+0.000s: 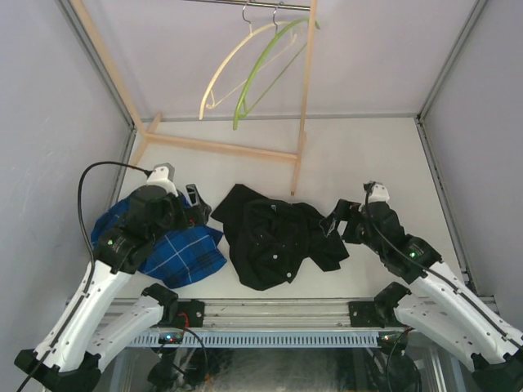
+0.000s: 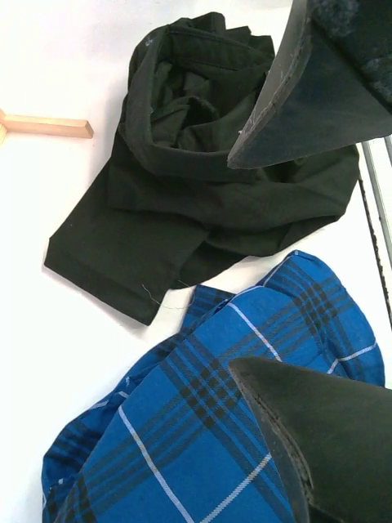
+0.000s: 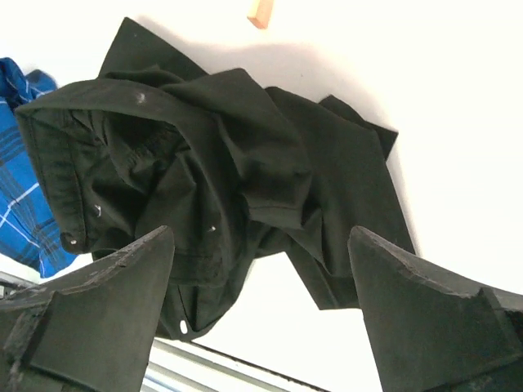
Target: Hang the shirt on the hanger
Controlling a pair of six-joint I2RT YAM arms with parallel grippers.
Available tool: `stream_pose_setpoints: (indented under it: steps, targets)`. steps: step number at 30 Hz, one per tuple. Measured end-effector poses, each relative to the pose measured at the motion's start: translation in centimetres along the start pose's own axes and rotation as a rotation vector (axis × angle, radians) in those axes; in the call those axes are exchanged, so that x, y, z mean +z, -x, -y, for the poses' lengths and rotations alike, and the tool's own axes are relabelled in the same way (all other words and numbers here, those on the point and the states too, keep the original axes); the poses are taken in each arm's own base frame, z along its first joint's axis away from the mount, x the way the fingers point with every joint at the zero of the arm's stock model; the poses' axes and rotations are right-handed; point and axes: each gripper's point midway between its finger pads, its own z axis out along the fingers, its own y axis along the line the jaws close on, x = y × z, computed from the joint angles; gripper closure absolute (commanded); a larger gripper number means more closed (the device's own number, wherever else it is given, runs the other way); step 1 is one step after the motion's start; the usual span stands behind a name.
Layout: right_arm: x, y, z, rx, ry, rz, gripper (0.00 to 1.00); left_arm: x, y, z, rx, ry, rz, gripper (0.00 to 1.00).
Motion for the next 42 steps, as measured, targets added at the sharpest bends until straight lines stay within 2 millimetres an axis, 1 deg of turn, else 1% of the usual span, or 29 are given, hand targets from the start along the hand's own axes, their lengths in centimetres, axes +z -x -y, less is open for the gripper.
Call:
stream_pose_setpoints:
  steps: [2, 4, 7, 9, 11, 14, 17, 19, 22, 26, 30, 33, 35, 37, 39, 42]
  targets:
    - [0.0, -0.3, 0.5, 0.014, -0.008, -0.022, 0.12, -0.5, 0.1, -0.1, -0.001, 0.005, -0.003, 0.0]
    - [-0.1, -0.5, 0.5, 0.011, 0.004, -0.04, 0.12, -0.8, 0.2, -0.3, -0.008, 0.022, -0.007, 0.0]
    - [-0.2, -0.7, 0.3, -0.01, 0.017, -0.06, 0.12, -0.8, -0.3, -0.8, -0.013, 0.05, -0.031, 0.0]
    - [-0.3, -0.2, 0.1, -0.026, 0.012, -0.075, 0.13, -0.7, -0.8, -1.3, -0.01, 0.073, -0.054, 0.0]
    - [-0.5, 0.9, -0.6, -0.045, 0.007, -0.083, 0.14, -0.7, -1.2, -1.7, -0.003, 0.094, -0.068, 0.0]
    - [-0.6, 4.6, -3.3, -0.077, 0.029, -0.05, 0.14, -0.9, -1.2, -2.1, 0.006, 0.113, -0.065, 0.0]
    - [-0.7, 7.6, -5.9, -0.109, 0.057, -0.01, 0.14, -1.5, -0.6, -2.5, 0.024, 0.117, -0.027, 0.0]
    - [-0.6, 9.9, -8.0, -0.133, 0.073, 0.024, 0.14, -1.9, -0.3, -2.8, 0.038, 0.123, -0.003, 0.0]
    - [-0.4, 13.3, -11.6, -0.147, 0.118, 0.08, 0.16, -2.5, 0.1, -3.2, 0.051, 0.133, 0.029, 0.0]
    - [-0.2, 17.1, -14.8, -0.129, 0.17, 0.176, 0.16, -2.6, 0.3, -3.4, 0.063, 0.138, 0.043, 0.0]
    - [0.0, 21.5, -17.8, -0.091, 0.212, 0.295, 0.17, -2.8, 0.1, -3.6, 0.067, 0.133, 0.053, 0.0]
    - [0.3, 25.0, -20.5, -0.062, 0.256, 0.385, 0.18, -2.9, 0.4, -3.6, 0.068, 0.135, 0.069, 0.0]
    - [0.8, 27.0, -22.1, -0.045, 0.283, 0.435, 0.19, -2.9, 0.5, -3.7, 0.068, 0.141, 0.073, 0.0]
    - [1.7, 28.7, -23.5, -0.029, 0.3, 0.479, 0.19, -2.8, 0.5, -3.8, 0.068, 0.144, 0.073, 0.01]
    - [2.9, 29.8, -24.5, -0.02, 0.308, 0.506, 0.19, -2.7, 0.5, -3.8, 0.07, 0.149, 0.069, 0.01]
    - [5.2, 30.4, -25.3, -0.012, 0.304, 0.525, 0.19, -2.6, 0.5, -3.9, 0.071, 0.154, 0.066, 0.01]
